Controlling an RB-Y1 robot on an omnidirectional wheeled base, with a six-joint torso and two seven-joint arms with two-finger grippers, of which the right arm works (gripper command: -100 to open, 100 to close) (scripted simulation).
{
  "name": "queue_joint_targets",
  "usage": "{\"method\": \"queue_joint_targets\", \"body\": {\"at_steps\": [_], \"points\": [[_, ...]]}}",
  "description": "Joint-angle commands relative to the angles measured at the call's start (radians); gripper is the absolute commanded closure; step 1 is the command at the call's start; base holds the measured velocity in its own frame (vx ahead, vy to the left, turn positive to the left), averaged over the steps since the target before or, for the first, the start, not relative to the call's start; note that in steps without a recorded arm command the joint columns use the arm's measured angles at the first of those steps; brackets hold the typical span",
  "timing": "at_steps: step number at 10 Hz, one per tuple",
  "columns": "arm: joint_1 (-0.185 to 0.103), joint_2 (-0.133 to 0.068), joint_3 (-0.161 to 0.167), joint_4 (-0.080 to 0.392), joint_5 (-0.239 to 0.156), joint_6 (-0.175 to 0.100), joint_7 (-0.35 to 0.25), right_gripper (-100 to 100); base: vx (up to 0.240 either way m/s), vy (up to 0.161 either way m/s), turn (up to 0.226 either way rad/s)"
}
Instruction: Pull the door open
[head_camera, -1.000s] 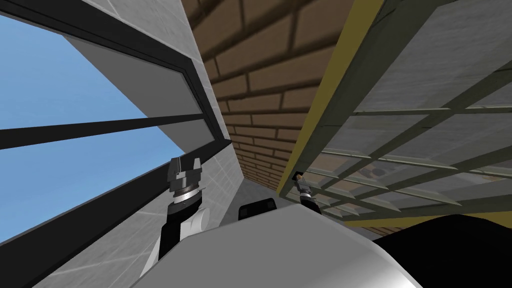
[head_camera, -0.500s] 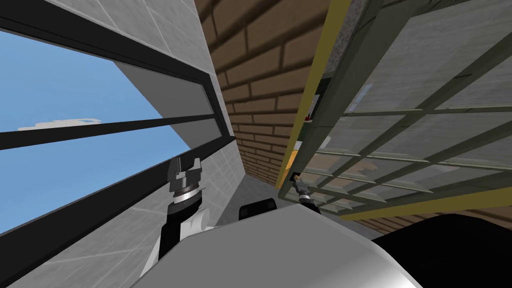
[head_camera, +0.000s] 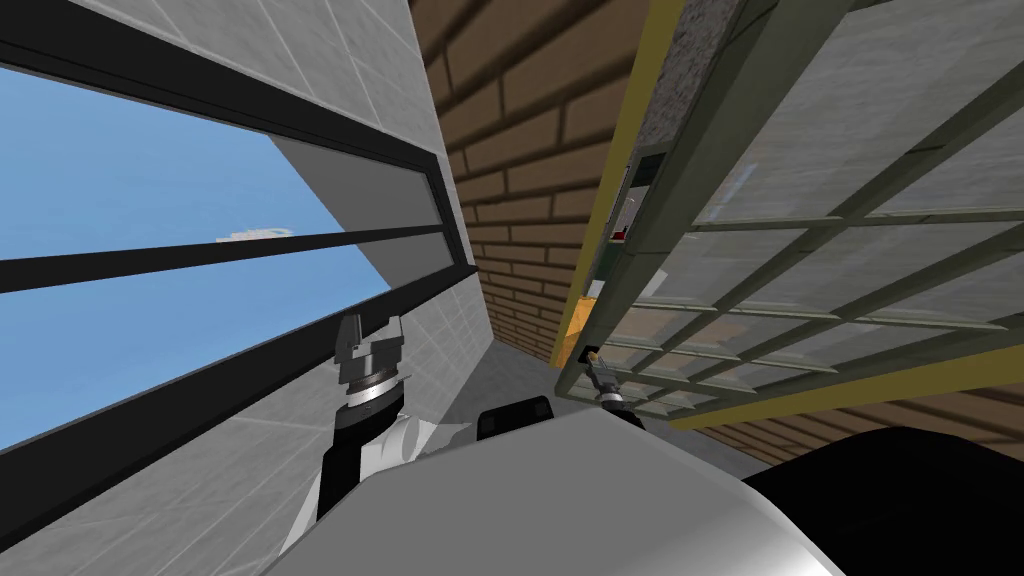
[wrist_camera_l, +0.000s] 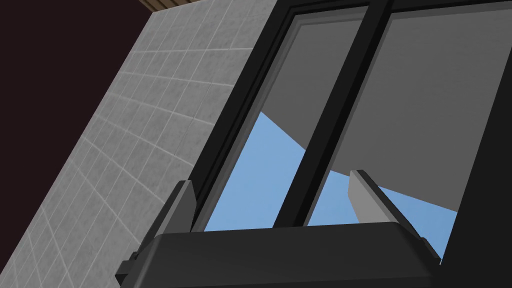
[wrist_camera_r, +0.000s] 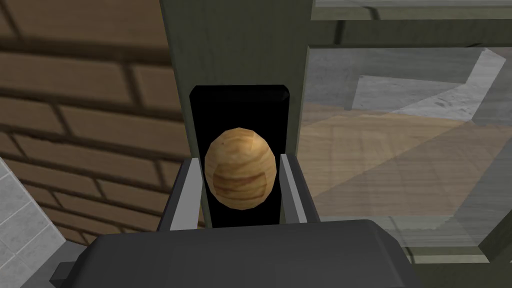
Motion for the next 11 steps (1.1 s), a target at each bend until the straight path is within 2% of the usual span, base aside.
{"method": "queue_joint_targets", "body": {"at_steps": [1,2,3,4,10,11], "points": [[0.012,-0.01,0.026,-0.004,0.015,-0.015,-0.018,100,-0.254,0.006,0.097],[0.016,-0.018,0.037,-0.005,0.022,-0.022,-0.027,100,-0.235,-0.026,0.067],[0.016,-0.015,0.027,-0.009,0.016,-0.015,-0.018,100,-0.102,-0.01,0.024],[0.021,-0.024,0.048,-0.002,0.028,-0.029,-0.034,100,-0.143,0.008,0.1],[0.034,-0.068,0.114,0.022,0.066,-0.092,-0.097,100,-0.251,-0.019,0.116],[0.031,-0.063,0.105,0.018,0.062,-0.082,-0.087,100,-0.127,-0.017,0.035]]}}
